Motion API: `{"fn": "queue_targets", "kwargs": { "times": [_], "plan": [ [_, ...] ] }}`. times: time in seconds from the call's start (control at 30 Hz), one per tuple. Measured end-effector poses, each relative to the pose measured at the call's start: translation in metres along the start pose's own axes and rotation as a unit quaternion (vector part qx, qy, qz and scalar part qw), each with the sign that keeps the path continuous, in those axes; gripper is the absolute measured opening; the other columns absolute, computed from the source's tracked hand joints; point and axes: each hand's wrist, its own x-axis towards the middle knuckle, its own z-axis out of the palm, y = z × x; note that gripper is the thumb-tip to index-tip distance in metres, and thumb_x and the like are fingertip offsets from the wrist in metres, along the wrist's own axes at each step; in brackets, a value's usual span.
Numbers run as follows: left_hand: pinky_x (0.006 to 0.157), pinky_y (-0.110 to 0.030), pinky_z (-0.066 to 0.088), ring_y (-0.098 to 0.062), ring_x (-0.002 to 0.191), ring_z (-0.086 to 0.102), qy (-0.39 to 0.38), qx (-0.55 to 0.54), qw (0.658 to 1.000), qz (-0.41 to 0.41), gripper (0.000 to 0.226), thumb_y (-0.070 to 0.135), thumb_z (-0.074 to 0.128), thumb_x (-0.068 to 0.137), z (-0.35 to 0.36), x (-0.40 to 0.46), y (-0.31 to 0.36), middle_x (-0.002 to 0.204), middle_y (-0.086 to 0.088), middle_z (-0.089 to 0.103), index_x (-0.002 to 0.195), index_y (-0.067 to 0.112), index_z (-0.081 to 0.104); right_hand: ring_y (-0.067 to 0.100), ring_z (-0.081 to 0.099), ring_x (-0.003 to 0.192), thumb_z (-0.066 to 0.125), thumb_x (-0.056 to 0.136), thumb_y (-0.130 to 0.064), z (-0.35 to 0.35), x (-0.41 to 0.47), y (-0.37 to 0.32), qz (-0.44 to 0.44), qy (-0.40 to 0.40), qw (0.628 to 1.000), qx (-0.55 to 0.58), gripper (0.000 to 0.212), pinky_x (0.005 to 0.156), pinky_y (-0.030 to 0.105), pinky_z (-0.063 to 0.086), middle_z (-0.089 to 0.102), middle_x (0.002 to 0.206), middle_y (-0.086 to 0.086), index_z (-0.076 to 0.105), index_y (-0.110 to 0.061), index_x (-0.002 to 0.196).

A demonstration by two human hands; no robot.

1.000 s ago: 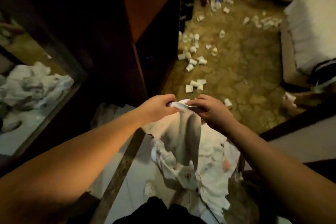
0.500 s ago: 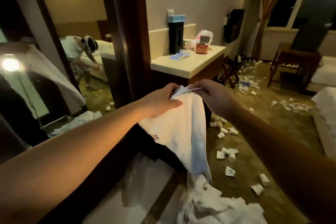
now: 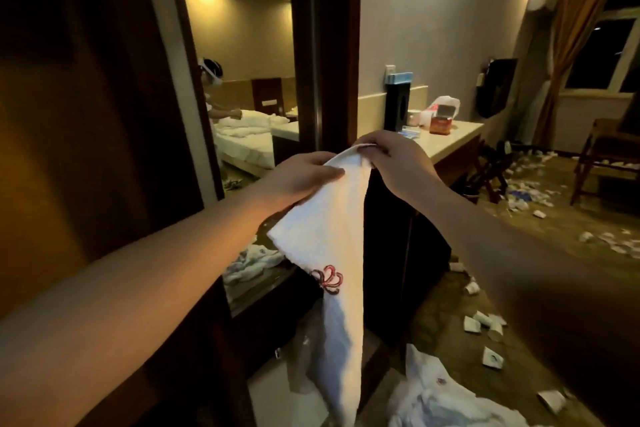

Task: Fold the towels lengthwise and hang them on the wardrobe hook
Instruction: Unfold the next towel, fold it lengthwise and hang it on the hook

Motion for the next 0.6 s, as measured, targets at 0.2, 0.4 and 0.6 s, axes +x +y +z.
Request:
{"fn": "queue_targets", "kwargs": {
  "times": [0.2, 0.4, 0.6],
  "plan": [
    [0.081, -0.034, 0.053, -0.023, 0.088, 0.067, 0.074, -0.17, 0.979, -0.08, 0.018, 0.025, 0.062, 0.095, -0.024, -0.098, -0.005, 0.1, -0.008, 0.068, 0.107, 0.014, 0.069, -0.004, 0.053, 0.084, 0.048, 0.104, -0.031, 0.001, -0.041, -0.059, -0.017, -0.014, 0.998, 0.062, 0.018, 0.069, 0.011, 0.035, 0.056, 0.089, -0.027, 0.063, -0.035, 0.111],
    [0.091, -0.032, 0.047, -0.019, 0.113, 0.057, 0.058, -0.016, 0.994, -0.092, 0.053, -0.008, 0.048, 0.08, -0.045, -0.212, -0.021, 0.122, -0.002, 0.063, 0.114, 0.027, 0.068, -0.002, 0.058, 0.091, 0.045, 0.105, -0.032, -0.005, -0.082, -0.097, 0.0, 0.009, 0.991, 0.134, 0.022, 0.068, 0.014, 0.037, 0.064, 0.098, -0.014, 0.064, -0.033, 0.117],
    [0.062, -0.02, 0.047, -0.008, 0.074, 0.06, 0.051, 0.431, 0.889, -0.146, 0.036, 0.034, 0.062, 0.095, -0.058, -0.31, -0.043, 0.11, 0.009, 0.063, 0.13, 0.031, 0.056, 0.005, 0.06, 0.095, 0.046, 0.104, -0.032, 0.013, -0.115, -0.136, 0.037, 0.032, 0.987, 0.153, 0.024, 0.069, 0.015, 0.04, 0.065, 0.104, -0.012, 0.065, -0.032, 0.119]
  ]
}}
